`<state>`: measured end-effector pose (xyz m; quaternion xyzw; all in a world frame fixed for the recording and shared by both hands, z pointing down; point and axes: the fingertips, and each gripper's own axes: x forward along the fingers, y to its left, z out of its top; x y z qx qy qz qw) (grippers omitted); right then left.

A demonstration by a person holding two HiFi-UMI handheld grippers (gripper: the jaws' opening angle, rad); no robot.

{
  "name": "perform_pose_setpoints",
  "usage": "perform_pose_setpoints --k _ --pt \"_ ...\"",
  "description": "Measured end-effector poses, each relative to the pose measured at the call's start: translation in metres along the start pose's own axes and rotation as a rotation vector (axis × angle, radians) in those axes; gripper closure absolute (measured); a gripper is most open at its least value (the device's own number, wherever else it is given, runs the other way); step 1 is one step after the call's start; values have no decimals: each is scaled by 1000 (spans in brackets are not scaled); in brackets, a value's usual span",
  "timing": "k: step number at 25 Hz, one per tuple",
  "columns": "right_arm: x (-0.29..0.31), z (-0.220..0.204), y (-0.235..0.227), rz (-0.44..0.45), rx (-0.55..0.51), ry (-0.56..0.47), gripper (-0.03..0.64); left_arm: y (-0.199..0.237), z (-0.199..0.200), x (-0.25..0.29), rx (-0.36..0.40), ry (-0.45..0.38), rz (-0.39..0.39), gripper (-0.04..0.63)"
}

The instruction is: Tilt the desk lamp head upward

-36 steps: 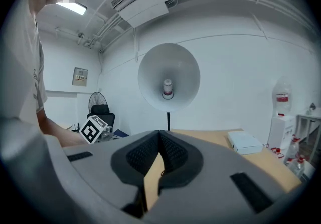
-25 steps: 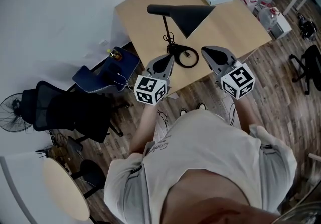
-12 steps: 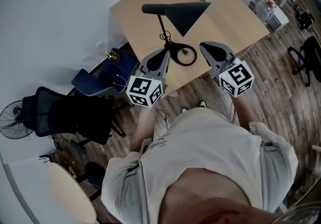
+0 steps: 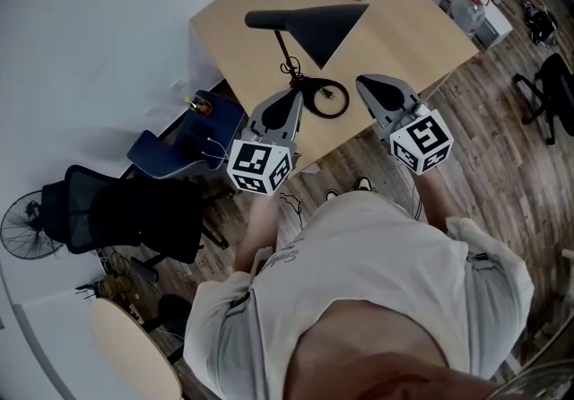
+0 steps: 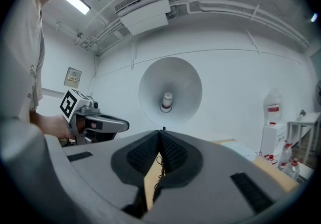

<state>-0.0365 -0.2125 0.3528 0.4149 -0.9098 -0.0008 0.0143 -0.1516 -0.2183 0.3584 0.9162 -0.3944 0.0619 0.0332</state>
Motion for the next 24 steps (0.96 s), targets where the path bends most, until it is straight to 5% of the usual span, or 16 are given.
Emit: perform_pose_setpoints --k 24 --pt "10 -8 4 19 -54 12 623 -2 -10 -3 -43 -4 -17 580"
